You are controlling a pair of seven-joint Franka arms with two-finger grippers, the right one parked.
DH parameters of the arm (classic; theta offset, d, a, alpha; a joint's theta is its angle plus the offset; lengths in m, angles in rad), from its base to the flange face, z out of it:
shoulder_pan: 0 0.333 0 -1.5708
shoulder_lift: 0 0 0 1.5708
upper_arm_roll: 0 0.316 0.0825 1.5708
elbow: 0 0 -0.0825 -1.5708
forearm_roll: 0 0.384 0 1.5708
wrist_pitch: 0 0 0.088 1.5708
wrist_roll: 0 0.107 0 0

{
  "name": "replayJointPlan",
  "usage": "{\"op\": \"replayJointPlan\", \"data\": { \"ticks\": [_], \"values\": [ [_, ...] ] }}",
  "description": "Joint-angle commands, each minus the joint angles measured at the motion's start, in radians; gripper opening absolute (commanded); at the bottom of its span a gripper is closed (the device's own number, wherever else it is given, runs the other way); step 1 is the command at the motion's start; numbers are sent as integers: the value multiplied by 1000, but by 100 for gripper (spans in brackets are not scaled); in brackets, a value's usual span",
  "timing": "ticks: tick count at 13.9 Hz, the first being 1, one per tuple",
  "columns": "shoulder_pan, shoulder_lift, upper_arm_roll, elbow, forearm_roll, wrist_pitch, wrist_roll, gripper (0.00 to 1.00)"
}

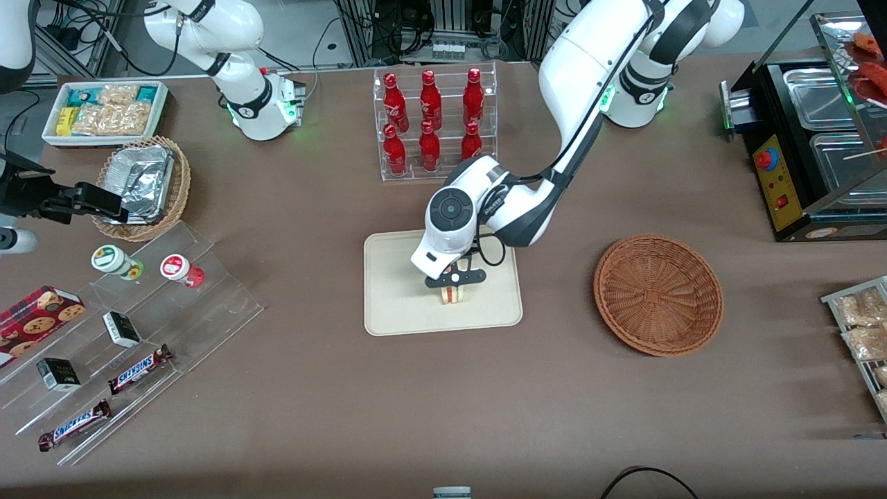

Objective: Place sandwich from basket to tray
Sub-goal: 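Lift the sandwich and carry it with the left gripper over the cream tray, then lower the sandwich onto the tray and open the left gripper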

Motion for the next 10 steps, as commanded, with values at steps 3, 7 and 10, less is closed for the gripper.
{"op": "replayJointPlan", "data": {
  "ticks": [3, 7, 10],
  "values": [
    [-16, 35, 16, 36, -7, 11, -32, 16],
    [-14, 27, 16, 46, -4, 7, -31, 100],
    [-8, 15, 19, 113, -1, -79, -29, 100]
  ]
}}
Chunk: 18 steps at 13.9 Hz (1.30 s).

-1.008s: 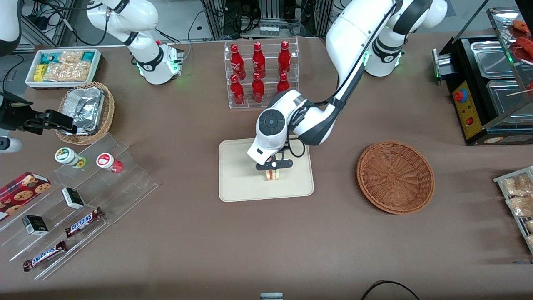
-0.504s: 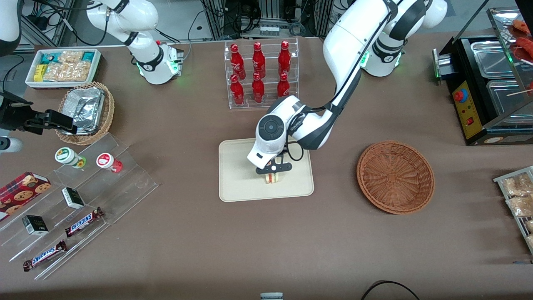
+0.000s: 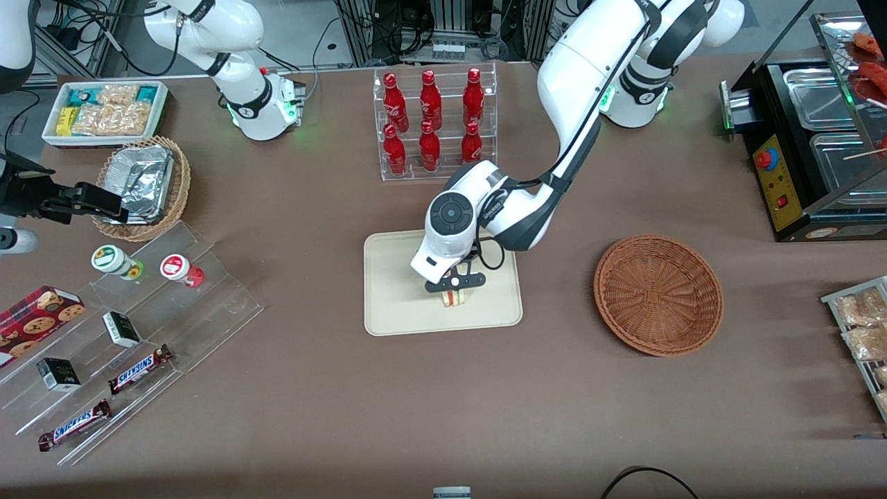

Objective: Place sandwich from basket to tray

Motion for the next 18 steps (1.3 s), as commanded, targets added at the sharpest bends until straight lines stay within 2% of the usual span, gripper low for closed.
{"op": "replayJointPlan", "data": {
  "ticks": [1, 4, 6, 9, 10, 12, 15, 18],
  "values": [
    [-8, -7, 12, 104, 0, -124, -15, 100],
    [7, -16, 14, 216, -3, -259, -9, 100],
    [33, -65, 12, 223, -3, -283, -6, 100],
    [54, -128, 18, 217, 4, -350, 124, 100],
    [91, -153, 18, 215, 1, -387, 140, 100],
    [171, -225, 14, 173, -12, -445, 155, 100],
    [273, -389, 14, -10, -12, -458, 320, 100],
    [413, -498, 14, -88, -13, -508, 458, 100]
  ]
}}
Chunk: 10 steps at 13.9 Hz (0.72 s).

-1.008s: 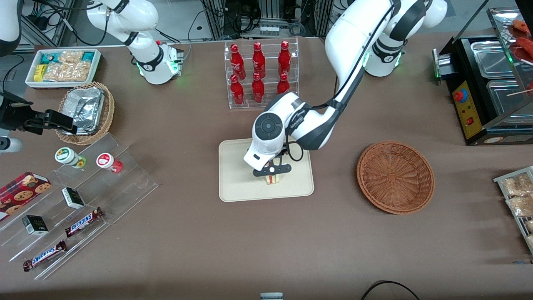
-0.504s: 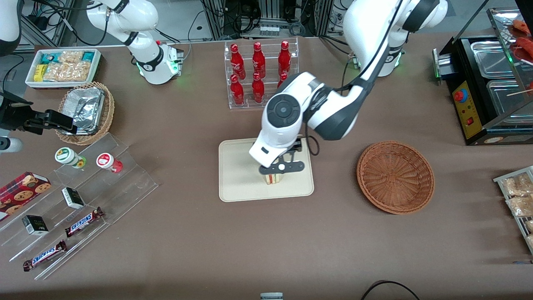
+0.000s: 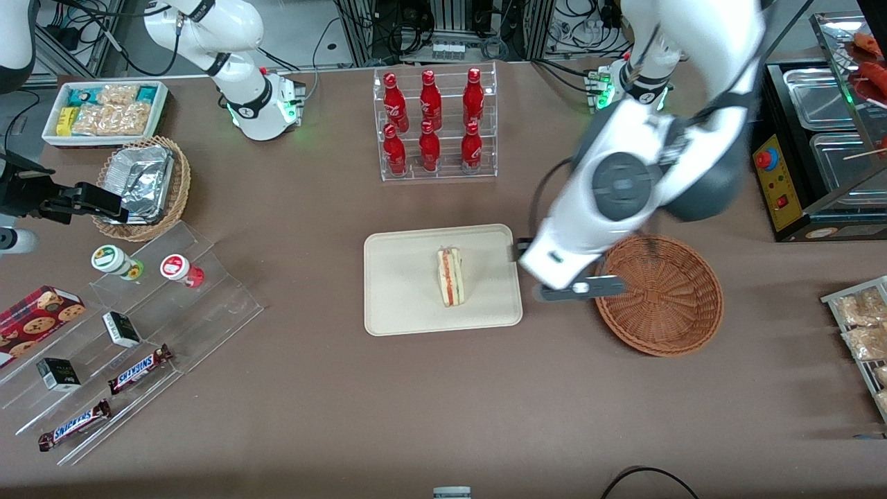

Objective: Place sandwich from basket to tray

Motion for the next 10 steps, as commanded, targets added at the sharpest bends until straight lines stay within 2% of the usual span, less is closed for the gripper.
{"op": "replayJointPlan", "data": {
  "ticks": [1, 4, 6, 10],
  "values": [
    [122, -126, -11, -117, -13, -35, 143, 100],
    [234, -157, -11, -117, -13, -99, 302, 100],
    [278, -182, -9, -117, -12, -124, 346, 100],
    [297, -244, -6, -120, 16, -193, 353, 100]
  ]
}}
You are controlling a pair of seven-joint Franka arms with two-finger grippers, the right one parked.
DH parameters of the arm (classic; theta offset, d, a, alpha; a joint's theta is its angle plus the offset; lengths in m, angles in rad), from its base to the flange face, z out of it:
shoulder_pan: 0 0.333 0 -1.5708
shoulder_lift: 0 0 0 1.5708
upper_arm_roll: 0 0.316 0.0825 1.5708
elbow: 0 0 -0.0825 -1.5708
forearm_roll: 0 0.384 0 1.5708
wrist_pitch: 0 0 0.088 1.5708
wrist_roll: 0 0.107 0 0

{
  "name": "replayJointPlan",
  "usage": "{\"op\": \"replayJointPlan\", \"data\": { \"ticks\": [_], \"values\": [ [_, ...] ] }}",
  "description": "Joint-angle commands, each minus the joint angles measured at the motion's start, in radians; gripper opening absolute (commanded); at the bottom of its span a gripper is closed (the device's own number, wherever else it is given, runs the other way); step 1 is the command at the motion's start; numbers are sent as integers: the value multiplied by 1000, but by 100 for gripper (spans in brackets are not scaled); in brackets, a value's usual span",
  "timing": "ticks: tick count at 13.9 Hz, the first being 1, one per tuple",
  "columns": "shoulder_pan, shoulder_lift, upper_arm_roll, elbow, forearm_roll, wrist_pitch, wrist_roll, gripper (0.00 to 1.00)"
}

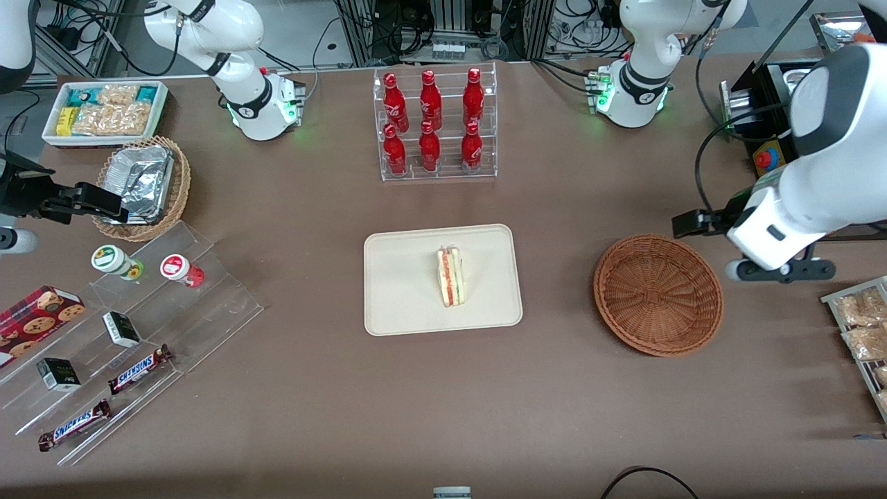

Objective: Place sandwich from basket to tray

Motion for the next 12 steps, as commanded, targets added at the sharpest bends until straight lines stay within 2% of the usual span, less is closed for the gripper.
{"op": "replayJointPlan", "data": {
  "ticks": [1, 2, 6, 12],
  "values": [
    [2, -74, -8, -34, 43, -53, 9, 100],
    [4, -94, -8, -45, 63, -63, 9, 100],
    [50, -197, -8, -117, 64, -80, 9, 100],
    [85, -231, 4, -99, 48, -121, 9, 100]
  ]
}}
